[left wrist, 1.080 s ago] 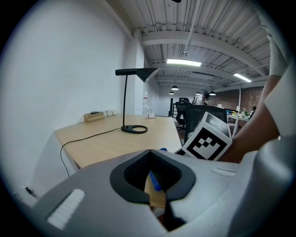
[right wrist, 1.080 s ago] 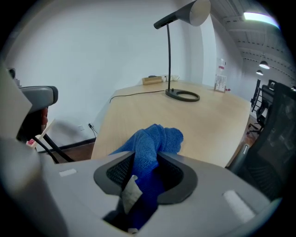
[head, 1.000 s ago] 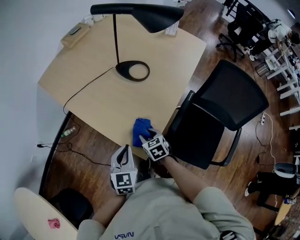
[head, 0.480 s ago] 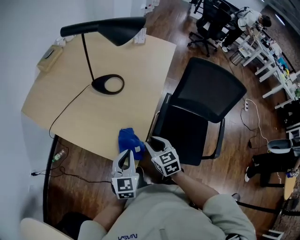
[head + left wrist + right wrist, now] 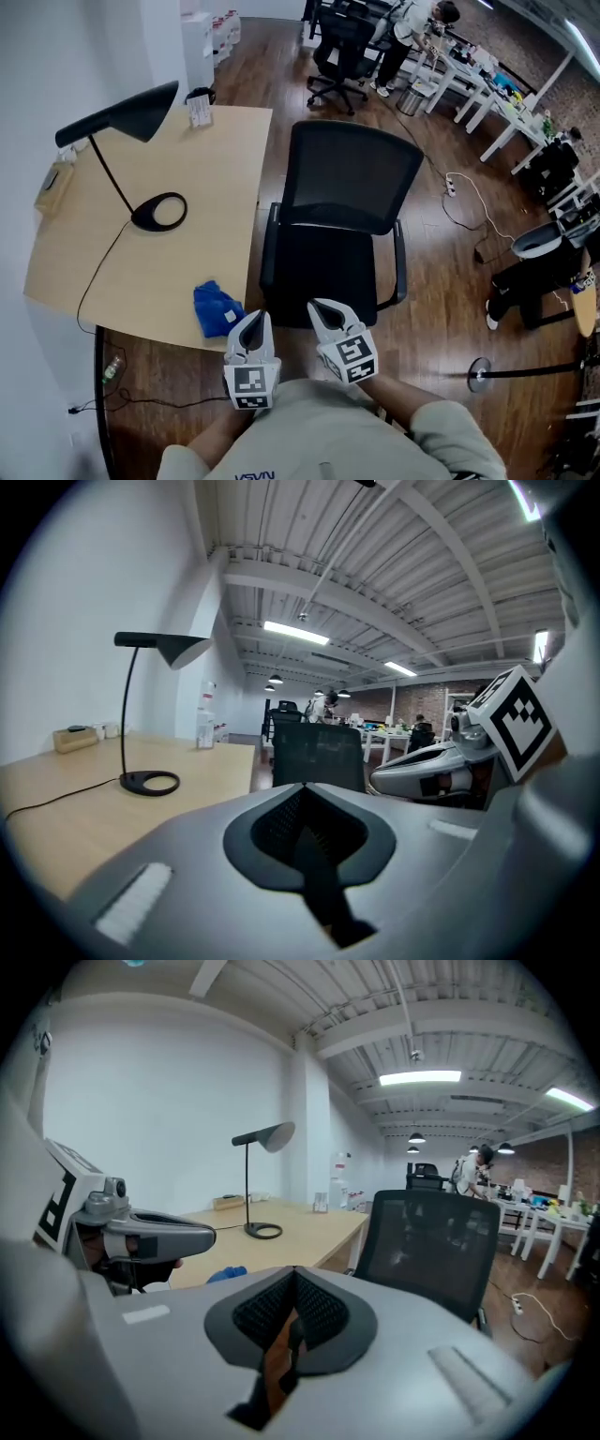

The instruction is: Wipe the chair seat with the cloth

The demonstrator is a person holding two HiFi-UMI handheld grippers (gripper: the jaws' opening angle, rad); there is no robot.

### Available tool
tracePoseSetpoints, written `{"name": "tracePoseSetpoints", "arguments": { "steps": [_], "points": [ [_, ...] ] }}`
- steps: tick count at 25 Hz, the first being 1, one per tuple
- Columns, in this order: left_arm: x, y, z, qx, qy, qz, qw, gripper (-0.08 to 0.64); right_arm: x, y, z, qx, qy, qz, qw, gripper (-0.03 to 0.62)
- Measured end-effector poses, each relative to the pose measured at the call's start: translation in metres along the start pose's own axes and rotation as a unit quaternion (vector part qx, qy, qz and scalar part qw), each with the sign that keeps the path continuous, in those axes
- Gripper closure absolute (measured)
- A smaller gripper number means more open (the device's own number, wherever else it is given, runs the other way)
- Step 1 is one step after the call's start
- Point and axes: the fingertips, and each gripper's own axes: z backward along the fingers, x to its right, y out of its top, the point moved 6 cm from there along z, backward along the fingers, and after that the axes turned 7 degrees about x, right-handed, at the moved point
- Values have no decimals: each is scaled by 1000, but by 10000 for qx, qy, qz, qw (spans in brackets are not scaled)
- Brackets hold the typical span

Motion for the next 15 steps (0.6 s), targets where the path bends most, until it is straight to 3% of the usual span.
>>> {"name": "tracePoseSetpoints", "arguments": {
  "steps": [7,15],
  "points": [
    [104,27,-10,155,-762,12,9970,554,45,5,113,460,-683,-88,9966,589],
    [193,21,9,124,-1042,-209,9943,554,78,-18,219,842,-1436,-515,9847,589]
  ]
}}
